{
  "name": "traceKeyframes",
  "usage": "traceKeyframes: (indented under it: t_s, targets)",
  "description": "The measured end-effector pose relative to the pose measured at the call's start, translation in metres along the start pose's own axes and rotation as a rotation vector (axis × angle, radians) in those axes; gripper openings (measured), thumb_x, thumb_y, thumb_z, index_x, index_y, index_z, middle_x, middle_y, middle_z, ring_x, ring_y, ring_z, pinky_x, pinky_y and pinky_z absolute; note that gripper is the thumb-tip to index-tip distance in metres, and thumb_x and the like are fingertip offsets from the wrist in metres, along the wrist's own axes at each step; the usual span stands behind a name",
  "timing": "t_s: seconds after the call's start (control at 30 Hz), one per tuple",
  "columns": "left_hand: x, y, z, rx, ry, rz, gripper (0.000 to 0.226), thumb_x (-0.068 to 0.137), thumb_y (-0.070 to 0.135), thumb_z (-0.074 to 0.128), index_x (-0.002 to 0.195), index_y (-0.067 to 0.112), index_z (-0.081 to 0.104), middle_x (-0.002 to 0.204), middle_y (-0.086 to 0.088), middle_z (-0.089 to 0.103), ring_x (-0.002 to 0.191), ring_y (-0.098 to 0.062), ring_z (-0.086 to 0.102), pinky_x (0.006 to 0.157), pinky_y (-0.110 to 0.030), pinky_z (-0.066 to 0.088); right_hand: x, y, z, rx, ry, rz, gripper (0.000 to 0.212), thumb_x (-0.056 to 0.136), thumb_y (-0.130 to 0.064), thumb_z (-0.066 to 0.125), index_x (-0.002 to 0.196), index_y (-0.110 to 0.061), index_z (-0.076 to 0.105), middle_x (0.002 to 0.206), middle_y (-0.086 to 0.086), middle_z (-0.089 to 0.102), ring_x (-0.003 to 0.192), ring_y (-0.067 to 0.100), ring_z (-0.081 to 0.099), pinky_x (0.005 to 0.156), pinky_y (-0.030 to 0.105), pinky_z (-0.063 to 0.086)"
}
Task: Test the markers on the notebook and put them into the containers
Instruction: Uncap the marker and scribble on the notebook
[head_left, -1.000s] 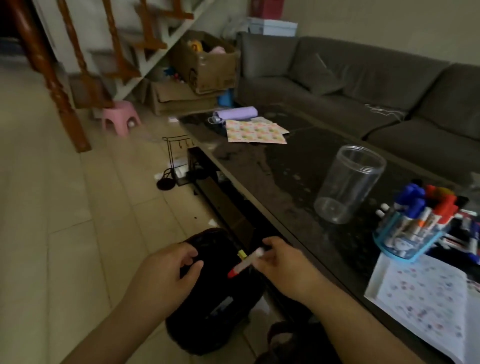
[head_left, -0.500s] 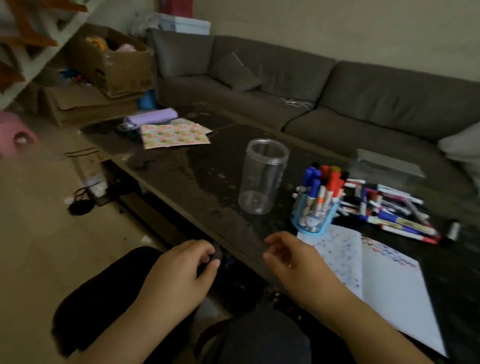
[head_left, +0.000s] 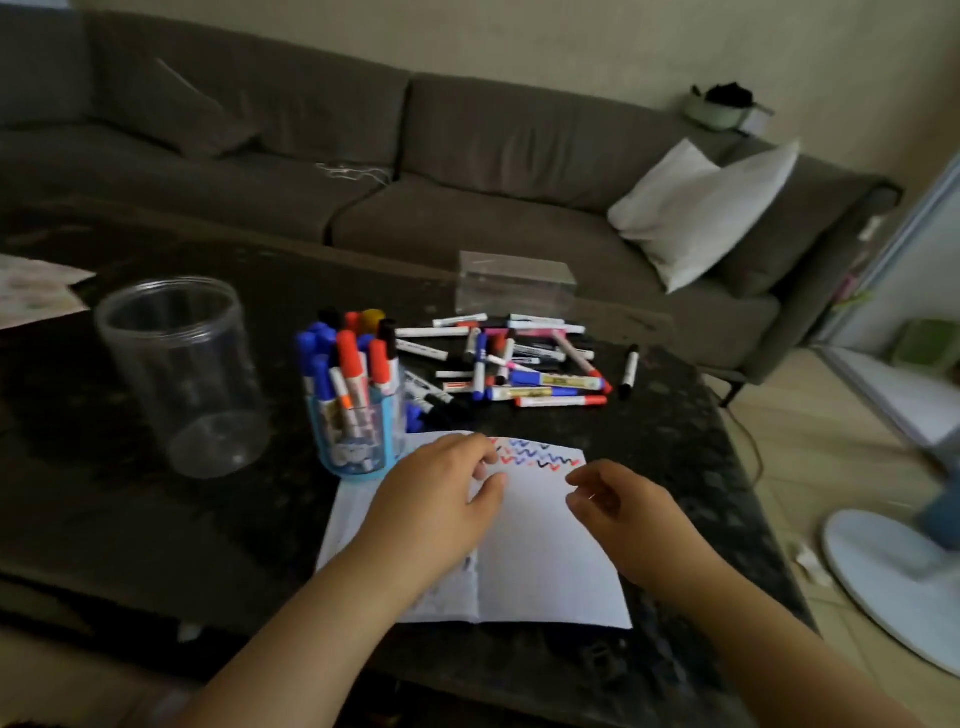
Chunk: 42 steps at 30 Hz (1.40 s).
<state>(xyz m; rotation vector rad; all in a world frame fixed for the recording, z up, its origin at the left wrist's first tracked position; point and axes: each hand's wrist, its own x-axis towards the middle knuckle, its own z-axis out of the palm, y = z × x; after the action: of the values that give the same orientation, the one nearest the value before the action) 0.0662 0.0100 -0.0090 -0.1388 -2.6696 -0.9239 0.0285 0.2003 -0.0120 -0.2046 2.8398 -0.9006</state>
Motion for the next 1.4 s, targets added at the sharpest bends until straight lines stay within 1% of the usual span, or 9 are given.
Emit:
traceKeyframes:
  t_s: [0.17,0.4,0.67,0.93,1.07,1.17,1.23,1.33,1.4]
  targets:
    - [0.041,0.004,0.042,-0.007,-0.059,-0.025,0.020,0.092,0.033,0.051,0.109,0.026,0.058,0.104,0.011,0.059,0.089,-0.003,0.052,0.073,-0.018,0.040,0.039,0.039,-0.014,-0.070,0.040,0.071,0.024,0.093,-0.026,0.057,0.117,-0.025,0.058,0.103,-0.009,0.059,0.087,0.005,0.055,0.075,0.014,0.041]
    - [0.058,-0.011,0.062,0.034,-0.068,-0.075,0.019,0.092,0.030,0.052,0.110,0.026,0.057,0.103,0.013,0.054,0.091,-0.003,0.051,0.072,-0.018,0.039,0.124,0.064,-0.016,-0.317,0.173,-0.070,0.037,0.093,-0.016,0.055,0.130,-0.013,0.054,0.132,0.008,0.051,0.123,0.024,0.047,0.105,0.029,0.034]
    - [0.066,-0.018,0.068,0.020,-0.086,-0.100,0.020,0.092,0.030,0.053,0.111,0.026,0.058,0.106,0.012,0.058,0.091,-0.001,0.052,0.074,-0.018,0.041,0.188,0.062,-0.007,-0.532,0.121,-0.068,0.039,0.097,-0.008,0.042,0.132,-0.022,0.050,0.138,0.006,0.046,0.126,0.029,0.038,0.105,0.045,0.038]
    - [0.066,-0.017,0.067,0.006,-0.078,-0.103,0.019,0.092,0.030,0.052,0.110,0.026,0.058,0.105,0.013,0.058,0.091,-0.001,0.052,0.072,-0.015,0.042,0.178,0.055,-0.012,-0.671,-0.007,-0.031,0.028,0.096,-0.028,0.050,0.124,-0.024,0.051,0.135,0.005,0.045,0.129,0.029,0.035,0.107,0.047,0.028]
    - [0.062,-0.015,0.066,-0.021,-0.073,-0.095,0.018,0.091,0.029,0.054,0.108,0.025,0.059,0.101,0.013,0.058,0.089,-0.002,0.053,0.067,-0.011,0.038,0.146,0.048,-0.027,-0.405,0.099,-0.077,0.019,0.095,-0.029,0.053,0.111,-0.019,0.056,0.111,0.003,0.058,0.097,0.019,0.053,0.087,0.032,0.044]
    - [0.058,-0.010,0.064,-0.075,-0.053,-0.118,0.016,0.091,0.030,0.055,0.105,0.027,0.060,0.094,0.016,0.058,0.086,-0.001,0.055,0.067,-0.009,0.039,0.110,0.034,-0.041,-0.051,0.225,-0.071,0.014,0.091,-0.028,0.061,0.103,-0.021,0.058,0.085,-0.006,0.059,0.066,0.005,0.055,0.055,0.011,0.039]
    - [0.055,-0.006,0.062,-0.141,-0.044,-0.151,0.013,0.090,0.030,0.056,0.102,0.028,0.061,0.090,0.017,0.058,0.082,0.001,0.055,0.068,-0.009,0.041,0.085,0.025,-0.047,0.169,0.295,-0.063,0.011,0.087,-0.029,0.066,0.095,-0.024,0.061,0.073,-0.008,0.058,0.050,-0.001,0.053,0.041,0.007,0.035]
    - [0.049,0.001,0.059,-0.214,-0.035,-0.166,0.011,0.090,0.028,0.057,0.099,0.028,0.062,0.087,0.017,0.059,0.082,0.002,0.055,0.068,-0.009,0.043,0.054,0.017,-0.046,0.509,0.338,-0.005,0.007,0.082,-0.029,0.070,0.086,-0.026,0.066,0.068,-0.008,0.064,0.050,-0.002,0.053,0.044,0.009,0.041]
    - [0.045,0.004,0.058,-0.223,-0.022,-0.161,0.010,0.090,0.027,0.057,0.098,0.028,0.062,0.086,0.017,0.059,0.083,0.001,0.056,0.067,-0.007,0.042,0.041,0.017,-0.039,0.705,0.336,0.032,0.002,0.083,-0.026,0.067,0.085,-0.025,0.066,0.072,-0.008,0.069,0.066,0.004,0.062,0.060,0.015,0.049]
